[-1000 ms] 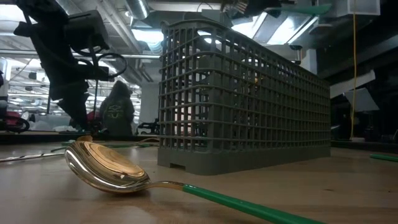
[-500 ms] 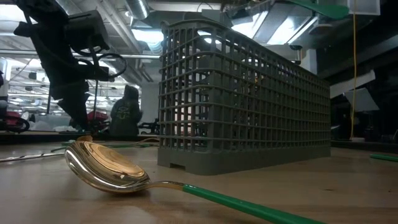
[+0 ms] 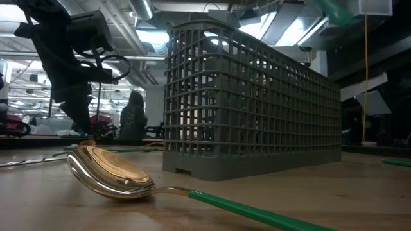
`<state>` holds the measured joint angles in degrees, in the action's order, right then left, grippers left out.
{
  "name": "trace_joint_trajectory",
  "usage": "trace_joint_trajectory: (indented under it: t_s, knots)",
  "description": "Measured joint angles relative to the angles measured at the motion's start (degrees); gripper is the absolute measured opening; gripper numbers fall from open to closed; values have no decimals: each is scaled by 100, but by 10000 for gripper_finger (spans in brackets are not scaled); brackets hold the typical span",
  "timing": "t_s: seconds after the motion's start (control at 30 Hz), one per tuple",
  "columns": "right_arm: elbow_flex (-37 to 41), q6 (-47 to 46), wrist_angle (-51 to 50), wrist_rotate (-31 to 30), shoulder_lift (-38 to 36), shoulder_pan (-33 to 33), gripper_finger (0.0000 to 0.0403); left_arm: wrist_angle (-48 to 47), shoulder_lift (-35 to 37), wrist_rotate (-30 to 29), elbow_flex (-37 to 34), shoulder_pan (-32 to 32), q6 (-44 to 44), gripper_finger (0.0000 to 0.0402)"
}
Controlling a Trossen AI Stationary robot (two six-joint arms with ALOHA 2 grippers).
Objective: Sort silverware
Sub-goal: Put the gold fork into the gray silverware organizer
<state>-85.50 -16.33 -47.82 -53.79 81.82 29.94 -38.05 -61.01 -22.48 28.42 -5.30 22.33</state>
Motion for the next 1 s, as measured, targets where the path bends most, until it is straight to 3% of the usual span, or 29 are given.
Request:
trace_joint_trajectory:
  t_s: [0.3, 0.4, 0.67, 1.0]
  knots:
    - [1160, -1529, 18, -2684, -90, 751, 1, 4, 0, 0, 2, 0, 0, 72]
    - [1538, -2022, 7, -3272, -90, 799, 1, 4, -2, 0, 2, 0, 0, 72]
    - [2165, -3074, 18, -3410, -90, 739, 1, 10, 0, 0, 4, 0, 0, 72]
    - [2477, -3164, 449, -3376, -87, 326, 2, 15, 0, -2, 4, 0, 0, 72]
